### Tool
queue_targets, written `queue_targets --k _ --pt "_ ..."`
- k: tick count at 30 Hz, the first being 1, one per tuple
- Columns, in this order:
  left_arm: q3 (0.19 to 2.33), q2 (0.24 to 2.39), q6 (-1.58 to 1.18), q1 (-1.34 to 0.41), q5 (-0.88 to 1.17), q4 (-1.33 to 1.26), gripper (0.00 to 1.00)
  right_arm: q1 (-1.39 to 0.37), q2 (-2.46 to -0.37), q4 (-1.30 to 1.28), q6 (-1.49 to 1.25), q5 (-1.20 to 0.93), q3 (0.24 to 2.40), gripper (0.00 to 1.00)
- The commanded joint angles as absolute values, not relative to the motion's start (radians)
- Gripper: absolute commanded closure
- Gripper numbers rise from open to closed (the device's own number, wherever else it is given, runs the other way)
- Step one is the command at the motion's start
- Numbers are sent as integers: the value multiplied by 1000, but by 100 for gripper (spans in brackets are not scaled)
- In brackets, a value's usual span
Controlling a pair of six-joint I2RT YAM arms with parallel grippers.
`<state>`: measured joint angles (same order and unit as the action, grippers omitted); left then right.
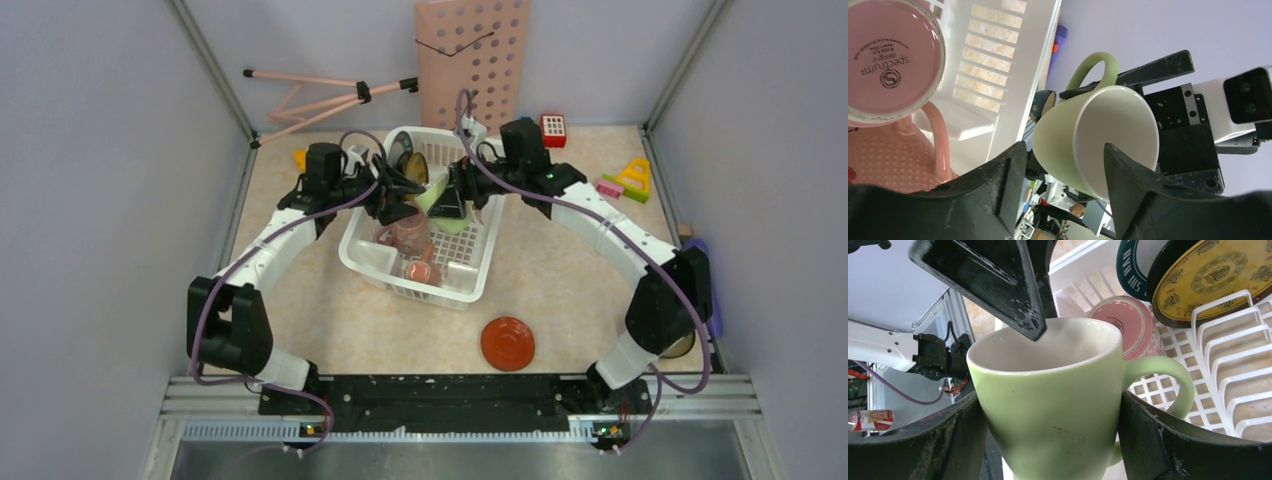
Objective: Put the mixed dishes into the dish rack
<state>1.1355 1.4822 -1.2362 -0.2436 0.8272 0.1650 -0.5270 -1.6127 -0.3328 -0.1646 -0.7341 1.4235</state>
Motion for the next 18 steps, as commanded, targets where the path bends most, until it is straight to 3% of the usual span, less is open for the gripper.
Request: queue_targets --k 1,6,7,8,9,13,18 --pt "1171 1473 -1236 -255 854 145 43 -560 -1600 -293 -124 -748 1542 61" --pt "1162 1471 -1238 -278 869 112 81 -578 -1627 -292 -124 -738 1591 58" --pt "1160 1470 -1243 -284 875 98 93 -579 -1631 -291 -124 -737 1597 54" --pt "1159 1471 -1246 -286 883 91 100 -580 -1631 -292 -127 -731 1600 43" --pt "1159 1468 -1250 -287 891 88 100 -580 -1628 -289 -136 -716 1595 32" --pt "1117 1440 -1319 -270 894 -24 100 -574 -1571 -227 -190 -663 1523 3" --pt "921 1411 -1742 -228 923 -620 100 -497 -1452 -22 -411 -650 1326 1"
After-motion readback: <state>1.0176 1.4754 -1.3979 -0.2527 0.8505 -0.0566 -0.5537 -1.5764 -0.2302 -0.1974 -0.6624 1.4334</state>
